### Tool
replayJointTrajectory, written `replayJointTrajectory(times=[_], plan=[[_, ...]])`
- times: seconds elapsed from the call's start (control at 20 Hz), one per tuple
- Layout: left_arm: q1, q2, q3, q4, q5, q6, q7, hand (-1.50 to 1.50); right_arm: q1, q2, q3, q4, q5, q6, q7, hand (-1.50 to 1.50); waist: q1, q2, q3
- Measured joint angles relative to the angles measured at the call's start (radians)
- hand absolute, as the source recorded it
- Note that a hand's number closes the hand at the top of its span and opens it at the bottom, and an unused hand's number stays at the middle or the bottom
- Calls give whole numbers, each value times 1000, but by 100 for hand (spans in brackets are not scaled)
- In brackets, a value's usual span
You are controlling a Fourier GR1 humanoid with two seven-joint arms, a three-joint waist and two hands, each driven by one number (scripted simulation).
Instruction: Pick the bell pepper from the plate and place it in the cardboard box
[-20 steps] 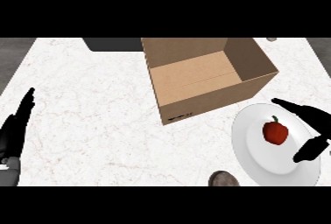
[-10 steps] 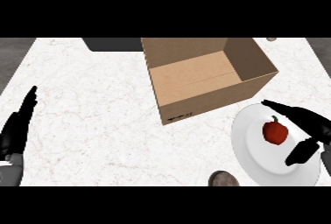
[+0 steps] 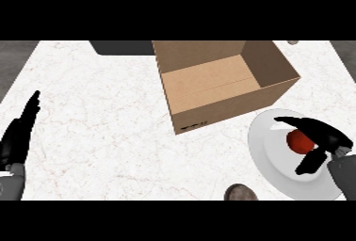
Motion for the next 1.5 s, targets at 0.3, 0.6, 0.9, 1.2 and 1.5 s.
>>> replayJointTrajectory(times=[0.3,0.6,0.9,1.2,1.5], plan=[[5,-2,12,-17,-5,-9,6,0,-13,30,-7,39,95,-191,-48,150,1,-3,-4],[21,-5,22,-24,-11,-20,4,0,-30,50,-35,46,156,-301,-26,150,-4,-4,-5],[21,-14,30,-6,-19,-7,-9,0,74,107,-93,-135,177,-370,219,150,-23,-7,-4],[51,-20,35,-25,-22,-4,-17,0,184,114,-111,-443,248,-402,420,150,-25,-8,-2],[34,-18,38,-25,-23,-12,-11,0,181,114,-94,-704,304,-419,481,150,-17,-6,-1]])
